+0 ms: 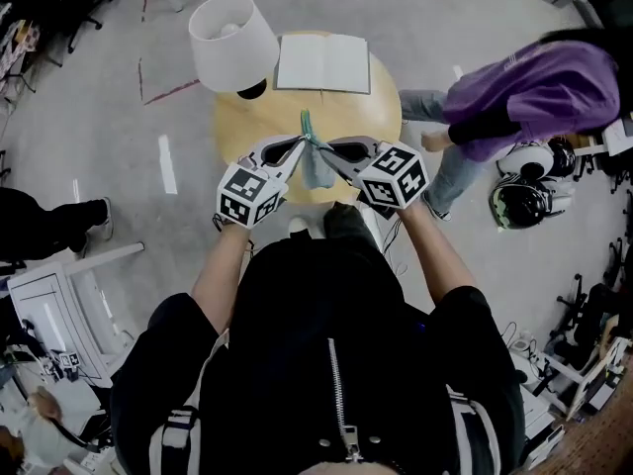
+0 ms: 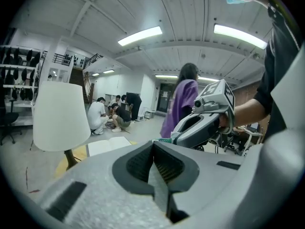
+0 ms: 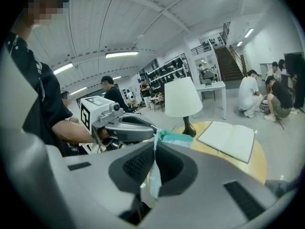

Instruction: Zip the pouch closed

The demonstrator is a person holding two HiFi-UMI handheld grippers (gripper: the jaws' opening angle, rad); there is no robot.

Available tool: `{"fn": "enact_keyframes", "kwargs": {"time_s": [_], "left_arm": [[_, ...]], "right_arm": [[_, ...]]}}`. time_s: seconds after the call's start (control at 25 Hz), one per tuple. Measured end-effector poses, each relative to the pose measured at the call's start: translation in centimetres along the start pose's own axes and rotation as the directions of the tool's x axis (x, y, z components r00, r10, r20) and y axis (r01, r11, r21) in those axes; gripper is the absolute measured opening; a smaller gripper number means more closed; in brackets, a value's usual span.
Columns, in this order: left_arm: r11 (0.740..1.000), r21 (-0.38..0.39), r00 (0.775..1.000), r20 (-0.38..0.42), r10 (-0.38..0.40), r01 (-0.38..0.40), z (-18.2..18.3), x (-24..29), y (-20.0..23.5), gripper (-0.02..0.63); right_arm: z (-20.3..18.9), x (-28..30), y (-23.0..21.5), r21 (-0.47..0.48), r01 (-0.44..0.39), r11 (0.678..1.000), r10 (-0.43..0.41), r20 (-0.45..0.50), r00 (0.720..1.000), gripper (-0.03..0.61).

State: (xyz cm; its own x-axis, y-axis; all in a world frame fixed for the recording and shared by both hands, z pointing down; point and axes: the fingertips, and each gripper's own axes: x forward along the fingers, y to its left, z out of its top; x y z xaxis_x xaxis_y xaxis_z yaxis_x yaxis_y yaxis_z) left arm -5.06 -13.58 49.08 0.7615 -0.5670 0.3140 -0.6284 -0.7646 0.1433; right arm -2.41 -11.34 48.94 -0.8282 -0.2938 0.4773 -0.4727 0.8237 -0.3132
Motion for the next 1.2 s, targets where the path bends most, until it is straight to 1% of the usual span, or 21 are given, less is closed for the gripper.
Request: {"fn": "enact_keyframes", "kwargs": {"time_s": [0.12,0.2,0.4,0.56,0.84,1.08,1.2], "left_arm": [[1.0,0.02,1.0,-0.012,-0.004,0.004,-0.3,0.0,-0.1,0.006],[1.0,0.019,1.0,-0.013,-0.001,0.001,-0.3,0.1,0.0,0.008],[0.999,-0.012,0.999,-0.022,0.04,-0.04,-0.8,0.0,1.1,0.006],[0.996,-0.032,0.996,-0.041,0.08,-0.082,-1.5,-0.4,2.8,0.008],[0.989,-0.023,0.986,-0.076,0.145,-0.147,-2.3,-1.7,5.4,0.008],[0.979,-0.059,0.978,-0.087,0.189,-0.194,-3.1,-2.8,7.4,0.008],[0.978,-0.065,0.977,-0.094,0.191,-0.198,-3.5,-3.1,8.0,0.009]], "right_arm": [[-0.2,-0.1,0.1,0.0,0.001,1.0,-0.001,0.0,1.0,0.015],[-0.2,-0.2,0.1,-0.001,0.002,1.0,-0.002,0.0,1.0,0.015],[-0.3,-0.7,0.3,-0.001,0.001,1.0,-0.001,0.0,1.0,0.015],[-0.6,-1.3,0.3,0.0,0.003,1.0,-0.003,0.002,1.0,0.015],[-0.9,-2.6,0.1,0.016,0.002,1.0,-0.002,0.01,1.0,0.015],[-1.0,-3.4,-0.2,0.021,0.011,1.0,-0.012,0.013,1.0,0.015],[-1.1,-3.8,-0.4,0.022,0.015,1.0,-0.015,0.015,1.0,0.015]]}}
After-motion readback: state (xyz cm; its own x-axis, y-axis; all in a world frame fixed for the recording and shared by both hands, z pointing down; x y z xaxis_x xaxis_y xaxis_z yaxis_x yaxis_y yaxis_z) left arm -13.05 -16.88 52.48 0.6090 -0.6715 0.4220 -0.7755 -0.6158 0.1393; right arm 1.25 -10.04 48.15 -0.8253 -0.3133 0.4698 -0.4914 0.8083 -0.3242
